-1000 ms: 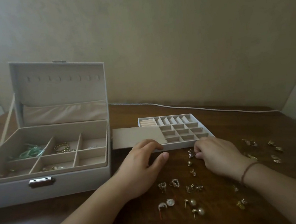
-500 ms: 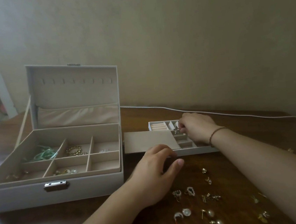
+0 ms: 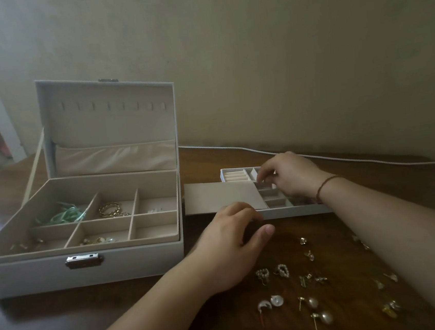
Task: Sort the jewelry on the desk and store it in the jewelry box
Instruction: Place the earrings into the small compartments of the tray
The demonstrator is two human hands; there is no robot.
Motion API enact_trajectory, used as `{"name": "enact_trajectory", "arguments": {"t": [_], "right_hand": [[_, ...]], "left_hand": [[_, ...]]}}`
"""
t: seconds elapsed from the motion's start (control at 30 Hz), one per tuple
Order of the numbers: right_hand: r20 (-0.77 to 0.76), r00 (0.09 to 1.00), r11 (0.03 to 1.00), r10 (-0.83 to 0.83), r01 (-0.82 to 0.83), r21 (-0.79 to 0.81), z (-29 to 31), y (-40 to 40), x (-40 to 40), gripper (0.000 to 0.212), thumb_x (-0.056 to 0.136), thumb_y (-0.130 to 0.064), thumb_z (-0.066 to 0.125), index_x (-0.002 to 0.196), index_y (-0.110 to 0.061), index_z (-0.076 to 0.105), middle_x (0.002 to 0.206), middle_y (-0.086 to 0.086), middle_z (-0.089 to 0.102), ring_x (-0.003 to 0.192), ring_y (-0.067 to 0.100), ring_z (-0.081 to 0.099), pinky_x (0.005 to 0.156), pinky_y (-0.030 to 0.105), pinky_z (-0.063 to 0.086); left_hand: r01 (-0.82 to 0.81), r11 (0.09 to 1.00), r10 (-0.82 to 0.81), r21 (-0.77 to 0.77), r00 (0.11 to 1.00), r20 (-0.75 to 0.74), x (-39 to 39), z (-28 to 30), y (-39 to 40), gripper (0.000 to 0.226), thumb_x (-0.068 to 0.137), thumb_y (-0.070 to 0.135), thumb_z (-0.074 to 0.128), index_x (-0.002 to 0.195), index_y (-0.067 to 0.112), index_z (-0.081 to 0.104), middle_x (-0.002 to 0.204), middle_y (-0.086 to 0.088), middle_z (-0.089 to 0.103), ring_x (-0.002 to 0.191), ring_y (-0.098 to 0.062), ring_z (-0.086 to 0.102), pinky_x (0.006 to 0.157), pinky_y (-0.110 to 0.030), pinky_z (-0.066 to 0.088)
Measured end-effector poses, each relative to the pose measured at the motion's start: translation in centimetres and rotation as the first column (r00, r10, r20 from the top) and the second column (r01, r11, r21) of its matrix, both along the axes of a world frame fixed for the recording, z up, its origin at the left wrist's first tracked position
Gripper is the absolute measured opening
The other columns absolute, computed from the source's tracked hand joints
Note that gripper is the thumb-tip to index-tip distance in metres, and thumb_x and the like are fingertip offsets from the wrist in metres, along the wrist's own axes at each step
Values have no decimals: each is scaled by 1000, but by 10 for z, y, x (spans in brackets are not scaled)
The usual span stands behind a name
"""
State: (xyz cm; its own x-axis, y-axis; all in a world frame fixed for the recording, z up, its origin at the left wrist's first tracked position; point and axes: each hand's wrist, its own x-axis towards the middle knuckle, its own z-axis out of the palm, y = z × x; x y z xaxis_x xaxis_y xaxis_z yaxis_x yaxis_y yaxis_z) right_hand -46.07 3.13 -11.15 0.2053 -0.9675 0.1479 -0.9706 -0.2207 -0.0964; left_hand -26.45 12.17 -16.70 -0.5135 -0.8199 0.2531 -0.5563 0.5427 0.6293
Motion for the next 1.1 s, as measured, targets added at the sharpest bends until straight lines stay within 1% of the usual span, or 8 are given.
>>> {"name": "enact_trajectory", "arguments": {"t": [0.13,0.23,0.33,0.47,0.57,0.7,0.9,1.1], "right_hand": [[119,984,991,131,-132,-2,13,34,-16,20,91,-16,64,100,-32,73,101,-13,68,94,6,60,86,34,53],[137,969,957,206,-229,180,20,75,-27,30,90,-15,65,98,-44,67,96,-19,66,91,-1,60,83,25,53],[70,988,937,139,-154,314,21,110,-49,41,92,-11,59,105,-50,62,103,-24,62,98,-6,58,86,23,52],[200,979,990,-31,3,139,17,143,-98,47,93,-7,56,99,-54,60,107,-27,61,102,-8,56,84,18,48],[153,977,986,-149,135,94,0,148,-125,46,94,-9,56,91,-55,57,111,-23,61,108,0,55,90,25,46],[151,975,980,-161,139,144,-11,152,-132,35,94,-25,58,112,-55,52,115,-25,54,114,1,45,98,32,43],[61,992,971,-107,92,220,-20,147,-116,35,91,-36,61,122,-49,53,103,-28,47,101,-3,43,85,21,39],[118,985,975,-128,103,198,-23,149,-116,15,90,-36,63,100,-44,56,90,-14,59,90,0,48,82,25,48]], "left_hand": [[3,1000,-3,-8,1000,5,1,0,-1,41,96,53,44,127,30,57,131,16,48,121,0,42,103,-27,43],[28,999,-26,-33,998,52,1,-1,-2,40,97,52,44,129,31,55,134,16,48,128,-1,36,109,-30,37],[35,998,-29,-50,995,100,1,-3,-4,42,97,53,43,134,35,52,141,18,45,136,1,28,115,-33,30],[20,997,-11,-80,995,102,1,-4,-5,41,97,52,42,133,36,53,141,19,46,136,1,29,116,-35,30],[25,991,-20,-128,999,41,1,-4,-6,34,97,47,45,127,37,58,137,21,49,134,2,33,114,-36,33],[-1,983,4,-184,1000,15,-1,-4,-5,29,97,38,52,125,40,58,139,23,46,136,2,31,114,-36,33],[-85,985,116,-148,970,215,-17,1,-14,45,96,37,56,138,45,43,152,18,31,145,-11,18,119,-51,23],[-25,984,95,-179,913,396,-41,7,-37,45,98,41,50,142,41,41,153,13,31,146,-15,16,120,-46,15]]}}
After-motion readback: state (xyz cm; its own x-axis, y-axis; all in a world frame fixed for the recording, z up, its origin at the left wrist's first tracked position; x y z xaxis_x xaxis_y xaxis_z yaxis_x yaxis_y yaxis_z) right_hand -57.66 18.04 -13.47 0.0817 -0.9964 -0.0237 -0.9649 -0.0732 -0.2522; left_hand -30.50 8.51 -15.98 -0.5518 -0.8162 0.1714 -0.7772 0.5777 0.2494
